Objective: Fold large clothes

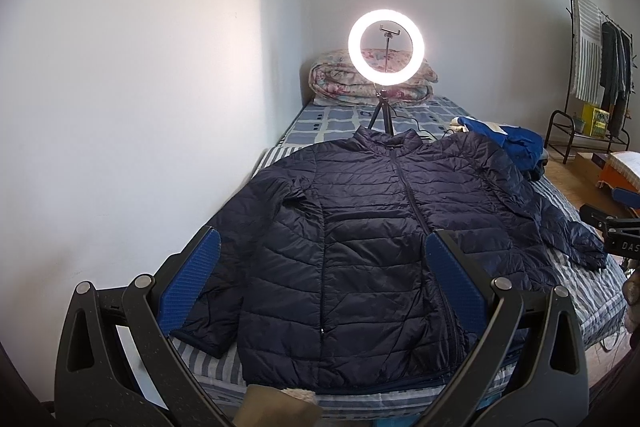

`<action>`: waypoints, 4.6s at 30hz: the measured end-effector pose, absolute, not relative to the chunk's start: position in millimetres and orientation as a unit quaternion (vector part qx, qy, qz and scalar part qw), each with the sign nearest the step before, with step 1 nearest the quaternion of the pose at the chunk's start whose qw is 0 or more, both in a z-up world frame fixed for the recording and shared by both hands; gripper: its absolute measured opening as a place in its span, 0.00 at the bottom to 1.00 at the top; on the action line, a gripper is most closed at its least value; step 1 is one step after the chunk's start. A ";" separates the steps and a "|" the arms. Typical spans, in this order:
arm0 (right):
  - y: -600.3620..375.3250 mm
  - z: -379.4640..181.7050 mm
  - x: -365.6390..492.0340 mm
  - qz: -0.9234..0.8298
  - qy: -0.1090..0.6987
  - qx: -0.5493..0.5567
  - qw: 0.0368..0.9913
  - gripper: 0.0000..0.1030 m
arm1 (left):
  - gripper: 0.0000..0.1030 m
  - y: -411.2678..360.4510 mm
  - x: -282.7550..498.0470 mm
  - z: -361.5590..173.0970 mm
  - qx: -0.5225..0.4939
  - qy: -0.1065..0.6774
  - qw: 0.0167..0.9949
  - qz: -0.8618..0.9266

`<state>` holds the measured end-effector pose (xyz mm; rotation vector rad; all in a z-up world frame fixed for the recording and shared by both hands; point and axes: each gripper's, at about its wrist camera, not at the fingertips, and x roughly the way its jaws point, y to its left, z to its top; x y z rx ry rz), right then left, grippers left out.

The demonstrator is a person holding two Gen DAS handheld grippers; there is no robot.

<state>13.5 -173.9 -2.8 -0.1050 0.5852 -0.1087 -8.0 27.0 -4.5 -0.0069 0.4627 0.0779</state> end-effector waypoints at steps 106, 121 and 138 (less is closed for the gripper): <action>54.5 -98.7 273.4 0.359 0.425 0.010 0.831 0.04 | 0.96 67.7 60.2 -14.2 -0.029 0.322 0.945 0.044; -67.9 -112.6 345.3 0.261 0.396 0.089 0.876 0.04 | 0.75 98.4 102.0 -53.2 -0.086 0.370 0.920 0.094; -189.6 -141.8 375.5 0.129 0.393 0.086 0.906 0.04 | 0.89 53.6 129.4 -55.1 -0.059 0.390 0.917 0.064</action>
